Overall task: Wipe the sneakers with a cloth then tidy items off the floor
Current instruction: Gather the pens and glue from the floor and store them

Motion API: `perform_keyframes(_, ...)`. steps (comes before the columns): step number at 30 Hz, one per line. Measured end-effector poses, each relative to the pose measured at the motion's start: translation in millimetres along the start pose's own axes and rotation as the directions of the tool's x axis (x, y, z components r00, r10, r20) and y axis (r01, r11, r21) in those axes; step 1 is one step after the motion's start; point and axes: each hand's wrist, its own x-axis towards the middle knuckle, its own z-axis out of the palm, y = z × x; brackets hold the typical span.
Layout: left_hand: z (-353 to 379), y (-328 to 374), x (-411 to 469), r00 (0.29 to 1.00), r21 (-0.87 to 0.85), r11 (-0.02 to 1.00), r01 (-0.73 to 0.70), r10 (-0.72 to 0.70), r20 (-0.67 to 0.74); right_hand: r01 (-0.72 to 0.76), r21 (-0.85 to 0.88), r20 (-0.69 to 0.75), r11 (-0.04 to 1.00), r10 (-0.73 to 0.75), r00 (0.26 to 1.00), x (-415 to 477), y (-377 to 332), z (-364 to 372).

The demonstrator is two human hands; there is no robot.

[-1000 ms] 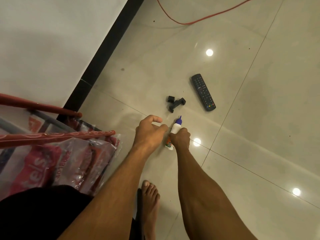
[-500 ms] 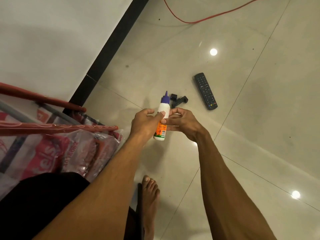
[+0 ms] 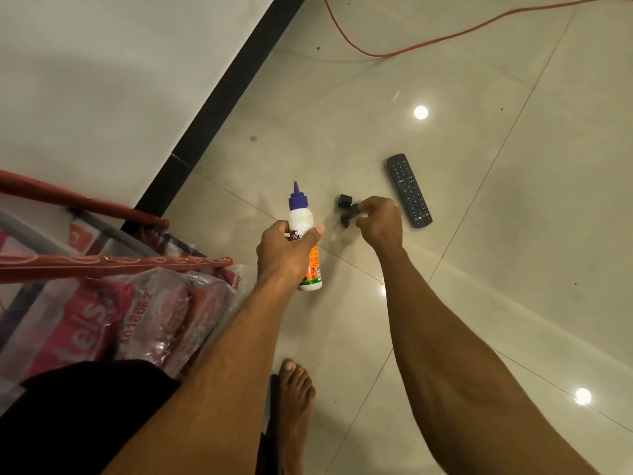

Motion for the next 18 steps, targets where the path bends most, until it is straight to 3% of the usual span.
perform_keyframes(3, 3.1, 0.7, 0.2, 1.000, 0.001, 1.000, 0.018, -0.018, 0.019, 0.101, -0.231, 0.072, 0.968, -0.087, 0.994, 14.4, -0.9, 2.4)
perform_keyframes(8, 6.4, -0.5, 2.4, 0.999, -0.010, 1.000, 0.024, -0.024, 0.021, 0.240, -0.415, 0.190, 0.877, -0.175, 0.966, 29.3, -4.0, 5.6)
perform_keyframes(13, 6.8, 0.7, 4.0, 1.000, -0.037, 0.999, 0.010, -0.009, 0.011, 0.437, -0.610, 0.345, 0.661, -0.274, 0.898, 36.0, 6.8, 18.6)
perform_keyframes(15, 7.9, 2.1, 4.6, 1.000, -0.040, 0.999, 0.013, -0.013, 0.017, 0.430, -0.677, 0.320, 0.597, -0.288, 0.903, 33.1, 13.5, 27.2)
perform_keyframes(18, 7.7, 3.6, 3.5, 1.000, -0.033, 0.999, 0.015, -0.014, 0.017, 0.324, -0.656, 0.246, 0.682, -0.213, 0.946, 19.9, 26.8, 38.7)
